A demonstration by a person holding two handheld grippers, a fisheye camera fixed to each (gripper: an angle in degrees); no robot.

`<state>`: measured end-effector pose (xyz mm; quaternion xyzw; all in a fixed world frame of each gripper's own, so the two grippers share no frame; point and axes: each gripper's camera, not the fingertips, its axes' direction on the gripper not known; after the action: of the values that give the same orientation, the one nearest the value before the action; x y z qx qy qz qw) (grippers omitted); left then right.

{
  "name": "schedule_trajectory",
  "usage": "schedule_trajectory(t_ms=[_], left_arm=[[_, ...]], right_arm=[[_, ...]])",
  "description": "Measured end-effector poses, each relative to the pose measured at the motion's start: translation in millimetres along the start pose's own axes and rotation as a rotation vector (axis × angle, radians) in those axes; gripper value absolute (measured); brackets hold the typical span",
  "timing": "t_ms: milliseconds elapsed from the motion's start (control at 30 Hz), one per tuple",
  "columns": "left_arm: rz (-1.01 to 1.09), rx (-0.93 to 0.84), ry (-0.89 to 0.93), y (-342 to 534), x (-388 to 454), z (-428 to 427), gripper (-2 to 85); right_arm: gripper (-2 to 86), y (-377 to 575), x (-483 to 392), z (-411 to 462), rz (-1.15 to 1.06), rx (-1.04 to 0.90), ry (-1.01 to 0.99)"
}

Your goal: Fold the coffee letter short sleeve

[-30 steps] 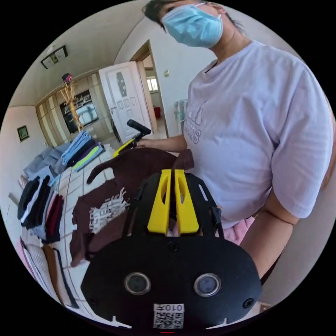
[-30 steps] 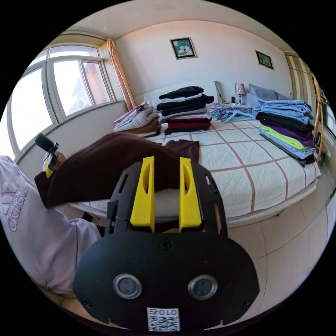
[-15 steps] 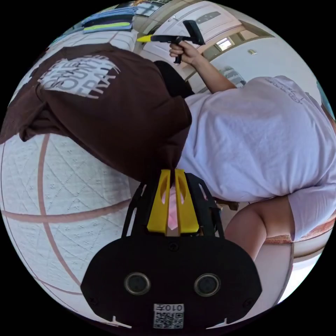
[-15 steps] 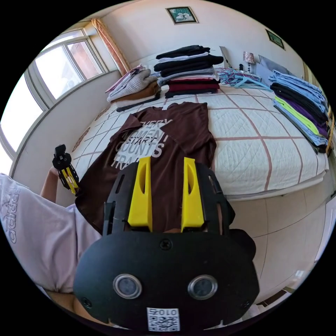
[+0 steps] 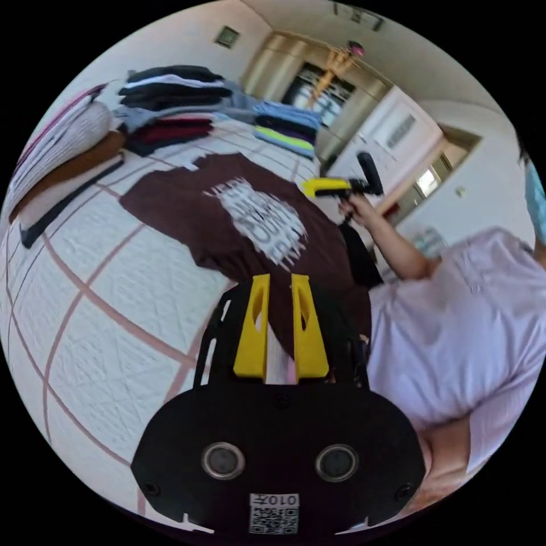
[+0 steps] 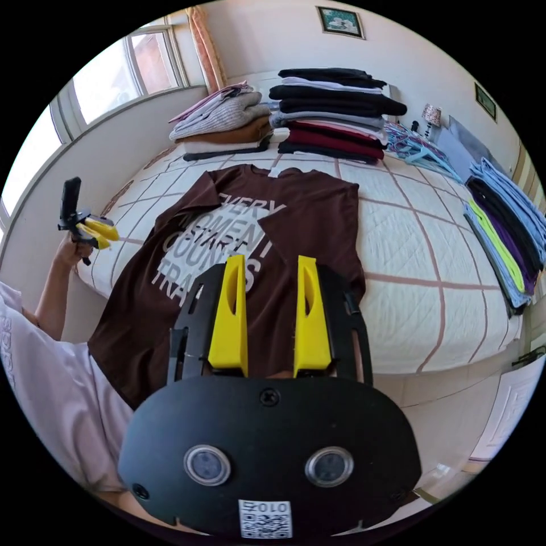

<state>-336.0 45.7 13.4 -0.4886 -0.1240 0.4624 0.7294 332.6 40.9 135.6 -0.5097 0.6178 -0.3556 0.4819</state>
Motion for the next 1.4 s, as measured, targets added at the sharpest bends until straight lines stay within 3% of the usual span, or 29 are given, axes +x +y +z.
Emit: schedule_trajectory(t_ms=[67,133,233,433,533,833,1000,1167,1400], left_arm=[[-0.004,0.042,-0.096,-22,0,11,5.6],[0.033,-0.005,-0.355,-50,13,34,6.3],[0.075,-0.075,-0.539,-69,24,65,7.1],[0.147,-0.233,-0.691,-64,33,111,5.5],[0.133,-0.174,-0.744,-50,33,100,3.2],[-0.234,0.133,-0.586,31,-60,-34,0.1],[-0.409,0.237,-0.594,90,-111,-102,0.0],[-0.55,0.229,-0.551,134,-165,-110,-0.1],[-0.666,0.284,-0.545,163,-177,-113,0.0]], right_arm=[[13.0,-33,-4,11,-0.016,-0.003,-0.008],[12.9,-51,-6,16,-0.02,-0.001,-0.045],[12.7,-68,-16,21,-0.033,-0.008,0.009],[12.6,-89,-38,31,-0.069,-0.042,0.147],[12.2,-98,-44,45,-0.101,-0.103,0.195],[4.4,-114,-9,26,-0.001,-0.108,0.162],[3.8,-118,53,-30,0.179,-0.034,0.36],[3.6,-112,137,-27,0.378,-0.104,0.306],[3.6,-104,145,-10,0.408,-0.104,0.304]])
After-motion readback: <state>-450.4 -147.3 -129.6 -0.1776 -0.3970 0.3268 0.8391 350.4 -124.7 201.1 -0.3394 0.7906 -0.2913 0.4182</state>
